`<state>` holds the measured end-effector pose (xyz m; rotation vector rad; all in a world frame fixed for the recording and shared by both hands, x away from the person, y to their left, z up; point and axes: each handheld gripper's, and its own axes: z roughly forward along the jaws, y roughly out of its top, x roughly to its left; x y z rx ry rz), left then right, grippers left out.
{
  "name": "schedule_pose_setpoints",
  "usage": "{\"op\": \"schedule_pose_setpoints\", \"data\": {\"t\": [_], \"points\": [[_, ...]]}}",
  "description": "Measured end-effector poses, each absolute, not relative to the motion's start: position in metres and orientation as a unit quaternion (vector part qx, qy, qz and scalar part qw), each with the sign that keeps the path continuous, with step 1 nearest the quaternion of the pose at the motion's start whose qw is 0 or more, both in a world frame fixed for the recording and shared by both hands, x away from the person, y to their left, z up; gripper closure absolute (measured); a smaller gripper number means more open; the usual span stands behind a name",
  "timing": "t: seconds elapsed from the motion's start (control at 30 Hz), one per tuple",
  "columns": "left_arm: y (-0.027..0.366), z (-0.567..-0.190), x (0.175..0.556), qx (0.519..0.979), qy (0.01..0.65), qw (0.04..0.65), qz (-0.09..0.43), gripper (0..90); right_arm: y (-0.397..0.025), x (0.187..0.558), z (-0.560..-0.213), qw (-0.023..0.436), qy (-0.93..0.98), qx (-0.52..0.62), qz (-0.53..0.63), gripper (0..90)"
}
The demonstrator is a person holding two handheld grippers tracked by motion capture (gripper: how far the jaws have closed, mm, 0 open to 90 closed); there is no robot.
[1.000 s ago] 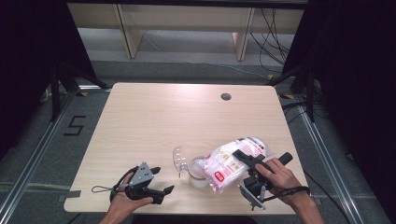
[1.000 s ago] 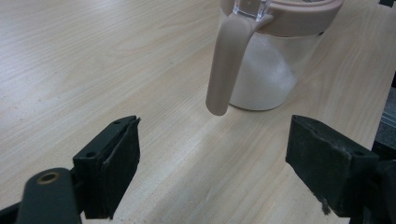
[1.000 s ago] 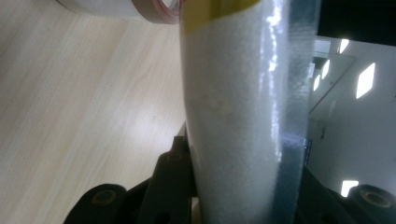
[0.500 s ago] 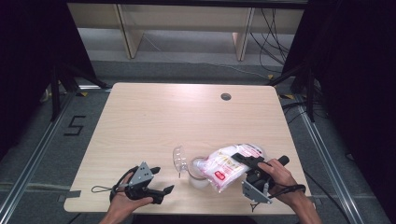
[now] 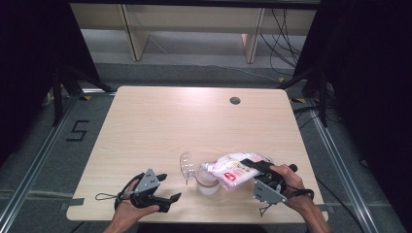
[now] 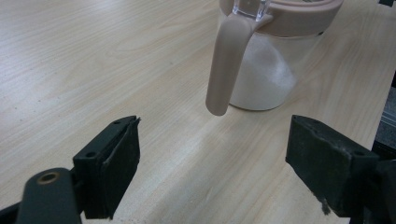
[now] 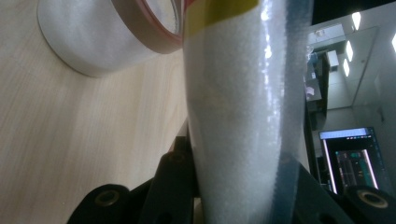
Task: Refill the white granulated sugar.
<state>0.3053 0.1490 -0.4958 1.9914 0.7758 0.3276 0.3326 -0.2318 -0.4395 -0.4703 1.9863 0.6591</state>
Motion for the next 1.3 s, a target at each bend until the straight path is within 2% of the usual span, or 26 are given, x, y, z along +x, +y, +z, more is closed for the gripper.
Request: {"op": "schedule_pose_setpoints", "data": {"t": [0.03,0.17,0.27,0.3,0.43,0.47,0.7,1.0,1.3], "points": [[0.149,-0.496,0.305,0.814,0.315,0.47,0.134,17.2,-0.233,0.331,-0.444,0.468,0.821,-0.16,0.285,79.5],[0.149,-0.496,0.305,0.812,0.318,0.471,0.134,17.2,-0.234,0.335,-0.444,0.459,0.819,-0.16,0.304,79.5],[0.149,-0.496,0.305,0.812,0.317,0.472,0.132,17.2,-0.237,0.335,-0.447,0.44,0.824,-0.118,0.338,79.6],[0.149,-0.496,0.305,0.812,0.318,0.47,0.134,17.2,-0.238,0.337,-0.443,0.448,0.816,-0.138,0.337,79.6],[0.149,-0.496,0.305,0.813,0.316,0.47,0.135,17.2,-0.24,0.339,-0.443,0.435,0.815,-0.115,0.364,79.7],[0.149,-0.496,0.305,0.812,0.318,0.47,0.134,17.1,-0.242,0.34,-0.446,0.419,0.815,-0.092,0.389,79.8],[0.149,-0.495,0.305,0.813,0.316,0.469,0.135,17.2,-0.243,0.346,-0.45,0.408,0.811,-0.072,0.414,79.9],[0.149,-0.496,0.306,0.811,0.316,0.474,0.131,17.2,-0.246,0.354,-0.461,0.356,0.804,0.001,0.477,80.2],[0.149,-0.496,0.305,0.812,0.317,0.472,0.132,17.2,-0.246,0.365,-0.473,0.329,0.8,0.048,0.499,80.4]]}}
